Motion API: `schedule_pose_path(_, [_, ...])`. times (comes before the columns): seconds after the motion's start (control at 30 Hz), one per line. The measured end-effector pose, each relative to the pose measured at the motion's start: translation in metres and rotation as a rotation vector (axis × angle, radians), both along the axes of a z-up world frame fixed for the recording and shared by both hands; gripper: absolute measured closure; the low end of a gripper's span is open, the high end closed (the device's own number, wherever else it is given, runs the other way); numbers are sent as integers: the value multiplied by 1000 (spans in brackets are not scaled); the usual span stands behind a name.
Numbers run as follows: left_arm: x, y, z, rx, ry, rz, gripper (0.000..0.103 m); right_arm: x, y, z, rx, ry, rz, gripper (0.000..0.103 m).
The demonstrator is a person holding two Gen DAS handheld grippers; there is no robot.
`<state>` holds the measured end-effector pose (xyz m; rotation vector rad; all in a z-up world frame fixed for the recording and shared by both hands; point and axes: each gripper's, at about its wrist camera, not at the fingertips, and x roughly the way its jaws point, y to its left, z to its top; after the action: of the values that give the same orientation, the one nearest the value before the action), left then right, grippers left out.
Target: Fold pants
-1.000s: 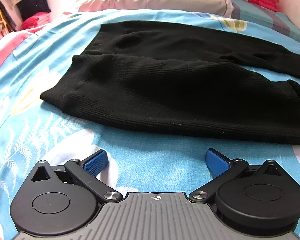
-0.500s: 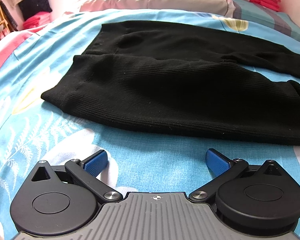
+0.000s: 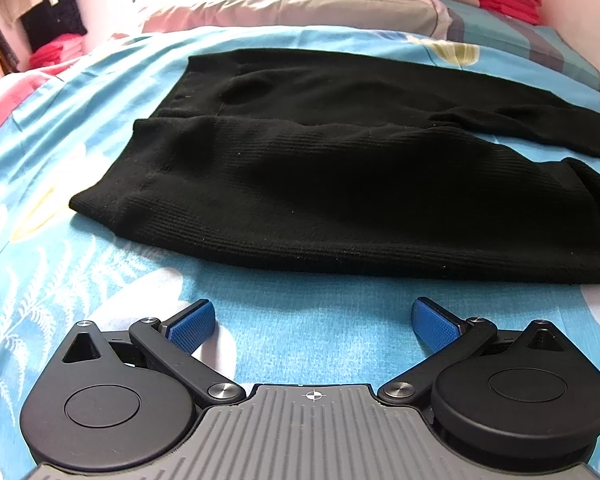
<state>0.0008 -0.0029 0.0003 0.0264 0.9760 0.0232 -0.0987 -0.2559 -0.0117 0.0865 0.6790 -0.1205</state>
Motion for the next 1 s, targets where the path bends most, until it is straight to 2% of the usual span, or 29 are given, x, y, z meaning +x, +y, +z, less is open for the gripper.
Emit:
schedule_pose_path(0.47, [2,5,-1,-23,-11,-52,0,4,0,1,-5,18,-4,0])
schedule_pose_path(0.6, [-1,17,6,-87,-1,-54,0,12,-9,7,34,50,34,0])
schedule_pose_path(0.7, [-7,40,18,-185,13,-39,0,17,-38,19,179,45,43,0])
schedule_pose_path(0.77, [-11,56,29,-230,-18,-31,0,21,-70,31,297,0,-1,0])
schedule_pose_path(0.87, [-7,72,45,-211,-90,9,0,31,-127,43,461,-76,-126,0])
schedule_pose_path(0.93, [5,77,48,-193,-119,37,0,45,-164,40,556,-97,-219,2])
schedule_pose_path(1.0, [24,80,40,-180,-109,70,0,62,-194,30,624,-81,-326,17])
